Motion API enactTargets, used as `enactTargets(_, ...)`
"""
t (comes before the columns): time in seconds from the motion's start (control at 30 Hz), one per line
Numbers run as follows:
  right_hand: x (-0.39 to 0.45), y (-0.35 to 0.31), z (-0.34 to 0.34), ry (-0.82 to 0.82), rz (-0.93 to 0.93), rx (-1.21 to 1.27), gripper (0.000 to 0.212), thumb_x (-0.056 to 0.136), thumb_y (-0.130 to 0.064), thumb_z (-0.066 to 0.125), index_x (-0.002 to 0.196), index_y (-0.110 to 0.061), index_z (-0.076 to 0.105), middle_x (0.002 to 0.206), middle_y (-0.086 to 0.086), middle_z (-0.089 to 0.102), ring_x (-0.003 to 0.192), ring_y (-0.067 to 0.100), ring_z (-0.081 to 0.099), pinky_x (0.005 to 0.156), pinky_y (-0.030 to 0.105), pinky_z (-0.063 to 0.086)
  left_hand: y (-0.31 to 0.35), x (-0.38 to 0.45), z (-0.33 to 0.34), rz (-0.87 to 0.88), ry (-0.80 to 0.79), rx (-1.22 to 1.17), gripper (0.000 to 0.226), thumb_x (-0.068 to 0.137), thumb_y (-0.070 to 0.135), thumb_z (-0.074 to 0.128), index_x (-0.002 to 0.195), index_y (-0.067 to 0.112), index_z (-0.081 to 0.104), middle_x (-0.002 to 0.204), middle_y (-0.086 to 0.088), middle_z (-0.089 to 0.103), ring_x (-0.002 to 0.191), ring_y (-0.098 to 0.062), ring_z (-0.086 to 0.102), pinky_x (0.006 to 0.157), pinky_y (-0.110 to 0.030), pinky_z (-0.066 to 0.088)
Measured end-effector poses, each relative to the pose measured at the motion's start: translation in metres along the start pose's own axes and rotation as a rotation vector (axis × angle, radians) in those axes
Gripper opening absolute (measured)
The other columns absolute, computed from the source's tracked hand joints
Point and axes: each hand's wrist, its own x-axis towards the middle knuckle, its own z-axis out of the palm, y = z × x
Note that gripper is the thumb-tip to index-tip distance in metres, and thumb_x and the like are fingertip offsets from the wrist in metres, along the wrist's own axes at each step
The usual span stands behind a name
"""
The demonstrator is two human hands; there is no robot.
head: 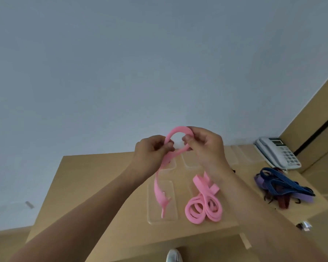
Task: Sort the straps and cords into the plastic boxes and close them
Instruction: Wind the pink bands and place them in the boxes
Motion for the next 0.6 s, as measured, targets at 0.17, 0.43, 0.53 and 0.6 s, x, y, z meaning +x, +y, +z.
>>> enactTargets(0.17, 0.005, -0.039, -0.027, 0.022, -0.092, 0.087, 0.017, 0.087, -0.006, 0.073, 0.095, -0.02, 0.079, 0.082, 0.003, 0.077, 0.077, 0.015, 0.072, 0.066, 0.03, 0.06, 0.042, -0.004, 0.009, -0.021, -0.051, -0.18, 0.009, 0.097, 0.02, 0.067, 0.099, 0.015, 0.073, 0.092, -0.005, 0.077, 0.075, -0.034, 0.075, 0.062, -0.041, 0.062)
enactTargets(0.43, 0.013, -0.058, -0.058, -0.026, -0.31, -0.004, 0.035, 0.078, -0.003, 0.081, 0.079, -0.038, 0.078, 0.083, -0.013, 0.075, 0.081, 0.01, 0.07, 0.07, 0.025, 0.054, 0.088, -0.002, 0.035, -0.172, -0.134, -0.293, 0.066, 0.093, 0.065, 0.054, 0.111, 0.003, 0.069, 0.099, -0.017, 0.077, 0.1, -0.044, 0.071, 0.097, -0.056, 0.053)
enactTargets(0.53, 0.012, -0.055, -0.071, -0.058, -0.397, -0.083, 0.03, 0.074, -0.001, 0.083, 0.078, -0.03, 0.078, 0.086, -0.014, 0.073, 0.077, 0.015, 0.067, 0.07, 0.034, 0.054, 0.101, -0.002, 0.045, -0.165, -0.151, -0.378, 0.067, 0.092, 0.062, 0.059, 0.111, -0.001, 0.072, 0.105, -0.023, 0.075, 0.102, -0.042, 0.071, 0.098, -0.053, 0.055)
enactTargets(0.6, 0.013, -0.054, -0.08, -0.083, -0.407, -0.078, 0.025, 0.074, -0.003, 0.085, 0.078, -0.027, 0.079, 0.089, -0.014, 0.072, 0.076, 0.015, 0.066, 0.073, 0.031, 0.055, 0.106, -0.003, 0.053, -0.136, -0.146, -0.403, 0.057, 0.094, 0.051, 0.062, 0.109, -0.003, 0.073, 0.106, -0.026, 0.074, 0.099, -0.041, 0.072, 0.092, -0.046, 0.059)
